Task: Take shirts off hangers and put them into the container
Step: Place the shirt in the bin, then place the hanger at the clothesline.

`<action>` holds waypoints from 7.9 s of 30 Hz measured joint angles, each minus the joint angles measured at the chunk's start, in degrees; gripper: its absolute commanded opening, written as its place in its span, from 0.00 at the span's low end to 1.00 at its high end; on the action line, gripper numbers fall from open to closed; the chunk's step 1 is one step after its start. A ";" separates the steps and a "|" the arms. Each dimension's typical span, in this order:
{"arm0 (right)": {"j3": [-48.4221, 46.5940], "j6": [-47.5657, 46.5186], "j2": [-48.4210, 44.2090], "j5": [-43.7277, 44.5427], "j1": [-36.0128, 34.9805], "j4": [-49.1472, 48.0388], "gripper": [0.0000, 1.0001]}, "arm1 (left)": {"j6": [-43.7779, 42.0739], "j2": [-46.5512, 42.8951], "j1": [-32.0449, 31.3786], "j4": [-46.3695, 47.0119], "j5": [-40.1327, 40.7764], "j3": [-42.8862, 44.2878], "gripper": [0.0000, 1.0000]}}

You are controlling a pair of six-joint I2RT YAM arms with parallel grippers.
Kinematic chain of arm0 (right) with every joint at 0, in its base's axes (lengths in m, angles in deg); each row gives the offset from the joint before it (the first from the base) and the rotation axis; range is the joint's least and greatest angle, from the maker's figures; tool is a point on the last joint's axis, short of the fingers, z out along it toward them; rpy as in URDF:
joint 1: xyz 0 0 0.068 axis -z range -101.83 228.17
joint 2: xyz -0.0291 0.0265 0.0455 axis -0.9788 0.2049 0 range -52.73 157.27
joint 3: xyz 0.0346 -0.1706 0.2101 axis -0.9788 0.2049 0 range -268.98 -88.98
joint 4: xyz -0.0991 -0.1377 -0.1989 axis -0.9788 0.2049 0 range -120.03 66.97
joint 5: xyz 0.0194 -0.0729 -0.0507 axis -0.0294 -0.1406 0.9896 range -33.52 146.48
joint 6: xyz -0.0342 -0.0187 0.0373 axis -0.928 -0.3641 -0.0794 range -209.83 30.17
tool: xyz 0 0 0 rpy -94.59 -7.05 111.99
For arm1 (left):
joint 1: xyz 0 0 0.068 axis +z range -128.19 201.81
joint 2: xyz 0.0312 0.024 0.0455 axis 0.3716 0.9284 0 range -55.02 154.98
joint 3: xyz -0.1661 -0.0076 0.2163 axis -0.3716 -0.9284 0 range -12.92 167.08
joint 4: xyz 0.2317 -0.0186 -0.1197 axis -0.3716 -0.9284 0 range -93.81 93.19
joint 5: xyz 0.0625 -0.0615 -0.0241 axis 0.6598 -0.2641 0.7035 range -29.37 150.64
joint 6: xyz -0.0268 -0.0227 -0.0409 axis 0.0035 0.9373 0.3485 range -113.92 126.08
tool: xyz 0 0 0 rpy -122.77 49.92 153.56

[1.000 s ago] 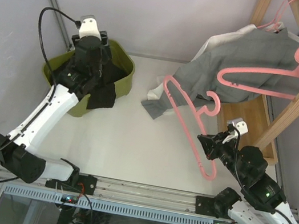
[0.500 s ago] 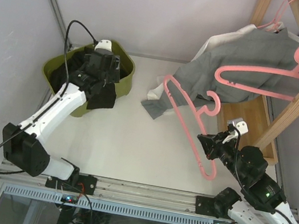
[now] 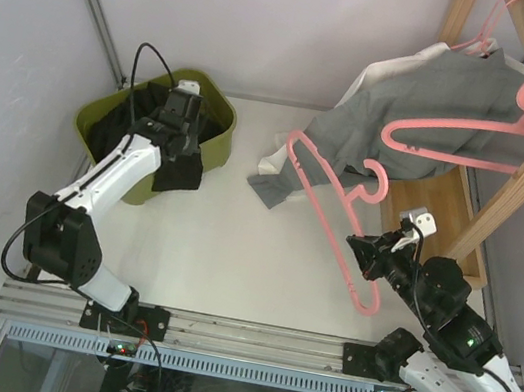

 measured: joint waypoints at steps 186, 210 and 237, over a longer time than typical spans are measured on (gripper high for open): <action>-30.97 43.15 45.57 35.32 -21.22 0.81 0.00 | -37.13 -24.55 -75.56 54.80 42.38 -30.03 0.49; -25.20 32.35 38.23 19.50 -19.02 -6.40 0.51 | -42.12 -29.00 -75.80 58.69 42.97 -33.55 0.00; 1.20 -3.58 4.00 -9.27 -17.97 -11.13 0.52 | -9.18 -61.61 -62.86 7.74 24.30 -20.31 0.00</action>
